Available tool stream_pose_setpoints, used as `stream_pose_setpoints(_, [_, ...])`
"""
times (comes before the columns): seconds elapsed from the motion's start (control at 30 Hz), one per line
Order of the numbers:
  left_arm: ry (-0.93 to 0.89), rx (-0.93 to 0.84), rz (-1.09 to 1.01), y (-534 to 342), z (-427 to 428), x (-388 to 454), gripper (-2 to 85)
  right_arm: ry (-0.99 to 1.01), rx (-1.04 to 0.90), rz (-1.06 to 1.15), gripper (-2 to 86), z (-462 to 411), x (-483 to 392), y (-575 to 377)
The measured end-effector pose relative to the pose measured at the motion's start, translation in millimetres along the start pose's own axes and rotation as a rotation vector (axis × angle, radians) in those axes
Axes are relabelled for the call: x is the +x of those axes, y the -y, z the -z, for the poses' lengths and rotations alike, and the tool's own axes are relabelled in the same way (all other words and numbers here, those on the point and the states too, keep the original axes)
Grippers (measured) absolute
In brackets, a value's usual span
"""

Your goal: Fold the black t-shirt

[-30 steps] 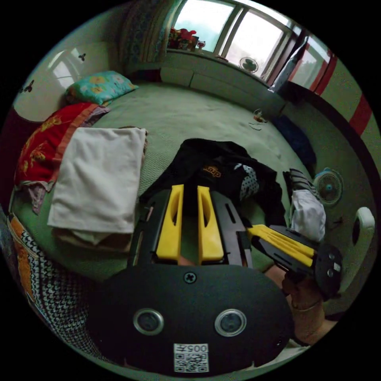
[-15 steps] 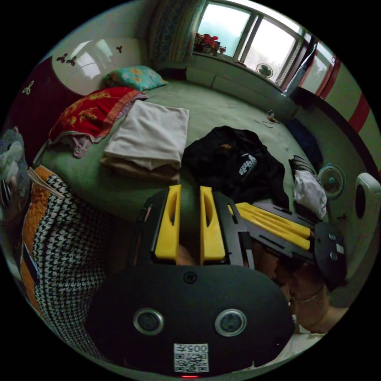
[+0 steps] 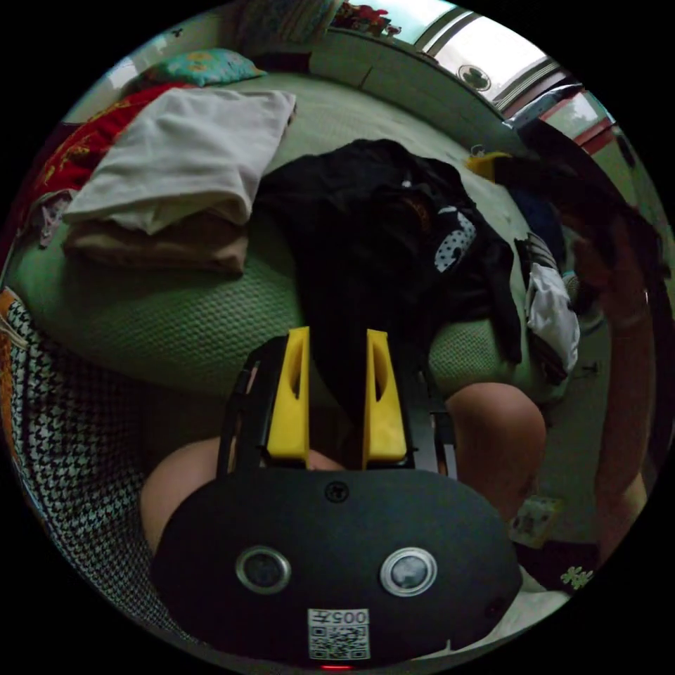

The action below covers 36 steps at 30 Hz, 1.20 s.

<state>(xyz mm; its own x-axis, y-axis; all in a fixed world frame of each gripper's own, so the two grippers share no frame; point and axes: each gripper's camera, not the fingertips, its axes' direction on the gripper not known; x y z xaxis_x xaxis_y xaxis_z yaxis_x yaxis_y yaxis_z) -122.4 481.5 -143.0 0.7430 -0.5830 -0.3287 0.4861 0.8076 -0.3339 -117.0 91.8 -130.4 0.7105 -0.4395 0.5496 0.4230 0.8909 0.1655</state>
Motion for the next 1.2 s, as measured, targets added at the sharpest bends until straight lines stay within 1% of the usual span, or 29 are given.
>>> stream_pose_setpoints(0.07, [-0.015, 0.0, 0.005, 0, -7, 0, 11.9, -0.015, -0.078, 0.066, 9.5, -31, 0, 28])
stream_pose_setpoints(0.1, [-0.016, 0.0, 0.004, 1, -8, 1, 11.8, -0.043, -0.13, 0.087, 8.9, -52, 1, 45])
stream_pose_setpoints(0.2, [-0.027, -0.009, -0.015, 5, -10, 3, 11.3, -0.121, -0.181, 0.105, 6.7, -96, 3, 76])
stream_pose_setpoints(0.33, [-0.025, -0.022, -0.066, 12, -11, 12, 8.1, -0.136, -0.191, 0.099, 3.4, -128, 5, 90])
stream_pose_setpoints(0.43, [-0.025, -0.02, -0.106, 17, -5, 19, 5.1, -0.132, -0.127, 0.087, -0.3, -126, 9, 81])
stream_pose_setpoints(0.53, [0.03, -0.008, -0.158, 27, 12, 25, 4.2, -0.119, -0.068, 0.037, -1.3, -107, 24, 73])
stream_pose_setpoints(0.63, [0.151, 0.075, -0.173, 59, 47, 21, 3.8, -0.212, 0.024, -0.054, -1.4, -67, 53, 73])
stream_pose_setpoints(0.73, [0.195, 0.173, -0.126, 121, 85, 9, 3.2, -0.364, 0.126, -0.224, -1.4, -16, 102, 83])
stream_pose_setpoints(0.8, [0.259, 0.226, -0.084, 159, 103, 7, 2.3, -0.466, 0.208, -0.434, -1.3, 28, 153, 88])
stream_pose_setpoints(0.83, [0.323, 0.256, -0.042, 179, 114, 9, 2.1, -0.47, 0.217, -0.486, -1.3, 39, 166, 88])
stream_pose_setpoints(0.87, [0.341, 0.277, -0.018, 191, 122, 13, 2.2, -0.44, 0.219, -0.557, -1.3, 56, 189, 84])
stream_pose_setpoints(0.93, [0.276, 0.277, -0.032, 198, 128, 24, 3.5, -0.402, 0.219, -0.602, -1.2, 77, 212, 72])
stream_pose_setpoints(0.97, [0.241, 0.28, -0.066, 194, 127, 36, 4.5, -0.394, 0.24, -0.593, -1.1, 88, 219, 58])
stream_pose_setpoints(1.03, [0.226, 0.253, -0.127, 181, 117, 58, 5.9, -0.393, 0.25, -0.511, -0.2, 95, 219, 34])
stream_pose_setpoints(1.1, [0.195, 0.2, -0.18, 163, 99, 80, 7.4, -0.344, 0.152, -0.385, 3.0, 83, 212, -7])
stream_pose_setpoints(1.13, [0.153, 0.15, -0.21, 150, 83, 93, 8.2, -0.321, 0.121, -0.357, 3.5, 78, 209, -19])
stream_pose_setpoints(1.2, [0.076, 0.072, -0.253, 128, 58, 115, 9.1, -0.215, 0.016, -0.27, 4.8, 51, 195, -75])
